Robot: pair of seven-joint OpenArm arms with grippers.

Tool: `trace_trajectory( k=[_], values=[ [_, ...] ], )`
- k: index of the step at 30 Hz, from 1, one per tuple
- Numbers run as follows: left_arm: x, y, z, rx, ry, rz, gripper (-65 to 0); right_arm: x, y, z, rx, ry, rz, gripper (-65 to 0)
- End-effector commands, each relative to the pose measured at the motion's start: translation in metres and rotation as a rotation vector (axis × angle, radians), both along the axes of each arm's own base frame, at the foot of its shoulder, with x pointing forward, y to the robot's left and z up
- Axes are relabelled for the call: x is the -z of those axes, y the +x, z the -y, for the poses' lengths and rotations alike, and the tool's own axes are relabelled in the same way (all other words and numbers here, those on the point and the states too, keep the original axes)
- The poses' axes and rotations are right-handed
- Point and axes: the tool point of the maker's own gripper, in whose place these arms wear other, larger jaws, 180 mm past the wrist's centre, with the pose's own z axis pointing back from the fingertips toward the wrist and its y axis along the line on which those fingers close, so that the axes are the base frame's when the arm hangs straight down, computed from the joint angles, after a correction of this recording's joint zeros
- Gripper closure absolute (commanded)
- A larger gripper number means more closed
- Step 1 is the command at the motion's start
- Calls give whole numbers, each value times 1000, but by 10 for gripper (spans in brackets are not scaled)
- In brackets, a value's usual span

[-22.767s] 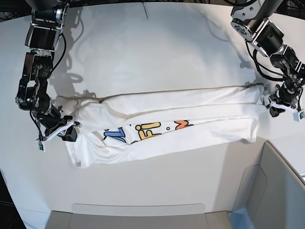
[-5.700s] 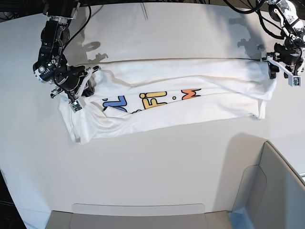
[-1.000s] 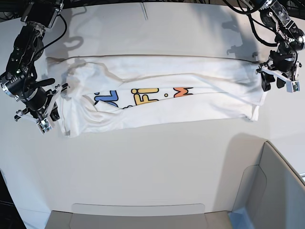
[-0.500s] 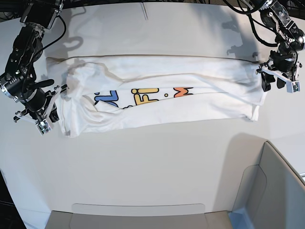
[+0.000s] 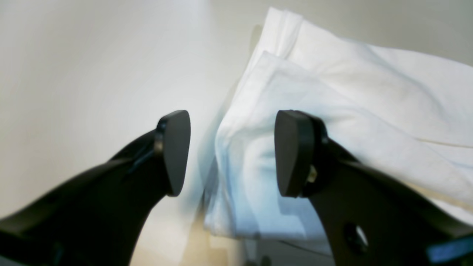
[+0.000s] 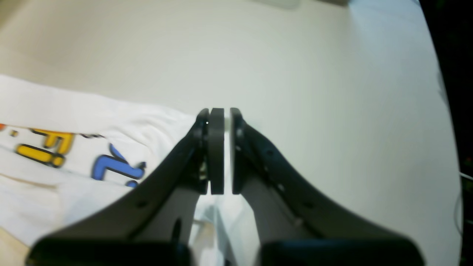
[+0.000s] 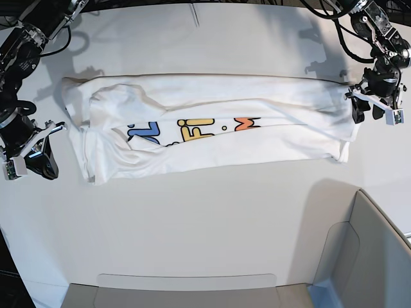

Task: Layout the t-shirt on the table in an organized manner, then fold the t-shirt properly
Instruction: 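Open the right gripper and withdraw it away from the shirt end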

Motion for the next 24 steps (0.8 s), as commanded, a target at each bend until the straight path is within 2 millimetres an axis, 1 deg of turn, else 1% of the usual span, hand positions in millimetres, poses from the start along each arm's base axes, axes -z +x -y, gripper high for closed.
trace_trajectory(
  k=[1,2,7,24],
  values=[
    [-16,8,-4,7,21,53,-362,-20,3,0,-23,0,69,-34],
    [-16,8,-4,7,21,53,-362,-21,2,1,-27,-5,68,-34],
    [-16,8,-4,7,21,53,-362,-15,-1,5,-29,-35,10,-34],
    [-17,9,-5,8,23,56,-362,-14,-2,7,-24,-44,7,-34]
  ],
)
